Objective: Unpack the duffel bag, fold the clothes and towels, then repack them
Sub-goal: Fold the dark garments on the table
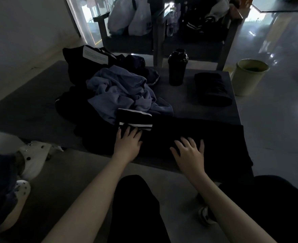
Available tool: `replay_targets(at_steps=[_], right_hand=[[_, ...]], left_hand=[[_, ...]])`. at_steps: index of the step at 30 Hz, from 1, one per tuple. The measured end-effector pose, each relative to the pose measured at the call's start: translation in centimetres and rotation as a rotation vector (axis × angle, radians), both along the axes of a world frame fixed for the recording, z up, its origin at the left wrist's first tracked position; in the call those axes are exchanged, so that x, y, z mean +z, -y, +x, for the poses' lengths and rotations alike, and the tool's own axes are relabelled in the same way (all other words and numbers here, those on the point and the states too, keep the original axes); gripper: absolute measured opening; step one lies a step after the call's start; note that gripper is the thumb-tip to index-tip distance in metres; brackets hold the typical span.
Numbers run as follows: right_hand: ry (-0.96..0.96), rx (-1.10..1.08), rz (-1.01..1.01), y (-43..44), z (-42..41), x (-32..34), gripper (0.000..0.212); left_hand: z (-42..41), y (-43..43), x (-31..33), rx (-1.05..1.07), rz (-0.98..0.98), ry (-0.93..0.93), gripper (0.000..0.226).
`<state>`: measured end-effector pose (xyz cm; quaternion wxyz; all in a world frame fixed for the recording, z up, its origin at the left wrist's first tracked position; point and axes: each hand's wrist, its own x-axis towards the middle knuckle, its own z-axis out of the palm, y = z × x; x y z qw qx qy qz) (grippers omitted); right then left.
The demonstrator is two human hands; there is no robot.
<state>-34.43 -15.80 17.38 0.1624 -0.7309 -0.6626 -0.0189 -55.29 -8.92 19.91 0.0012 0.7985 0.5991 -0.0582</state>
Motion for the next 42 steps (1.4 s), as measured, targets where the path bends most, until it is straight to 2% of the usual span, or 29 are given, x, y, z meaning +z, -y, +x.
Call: replay_targets(at_steps=[3,6,10,16,18,21,23,26,28,33,36,37,42], right_hand=[[-0.003,0.031,-0.045,-0.4,0.3,0.7,0.036],[0.006,0.067,-0.029,-1.4,1.0,1.5,0.033],[0.02,0.008,-0.095,-0.5,4.0,0.8,0.042],[-0.023,0.043,-0.132,1.0,6.9,0.7,0.062],[-0.018,-0.012,-0.056,1.4,7.5,1.3,0.06],[-0.042,-0.207,0.039,1.9,9.8,2.0,0.054],[-0.142,-0.367,-0.059,2.0,12.0,2.2,0.06],[-0.416,-0.491,-0.243,2.0,14.0,2.4,0.066],[-0.527,-0.51,-0.232,2.0,14.4,2.6,0.064],[-0.437,-0.589,-0.157,2.2,14.4,3.7,0.051],[-0.377,-0.55,-0.145,2.3,13.9,4.4,0.048],[-0.446,-0.539,-0.15,2.2,13.8,4.6,0.049],[-1.056,-0.637,-0.315,1.2,15.5,5.4,0.047]], left_hand=[[3.0,1.1,0.5,-0.04,0.094,0.087,0.053],[6.0,2.2,-0.5,-0.096,-0.039,0.193,0.054],[6.2,2.6,-1.9,-0.025,-0.046,0.163,0.055],[10.0,2.1,0.5,0.067,-0.008,0.108,0.069],[11.0,2.4,-0.3,-0.002,0.035,0.145,0.065],[11.0,2.4,-1.8,-0.096,0.024,0.185,0.056],[10.8,1.8,-2.2,-0.104,0.004,0.176,0.054],[10.9,1.4,-2.2,-0.117,-0.008,0.141,0.055],[10.9,1.3,-2.2,-0.114,-0.015,0.131,0.055],[11.0,1.2,-1.9,-0.127,-0.054,0.113,0.055],[11.0,1.1,-1.9,-0.133,-0.062,0.111,0.055],[11.0,1.1,-1.9,-0.133,-0.06,0.111,0.055],[10.8,1.2,-1.9,-0.142,-0.052,0.101,0.054]])
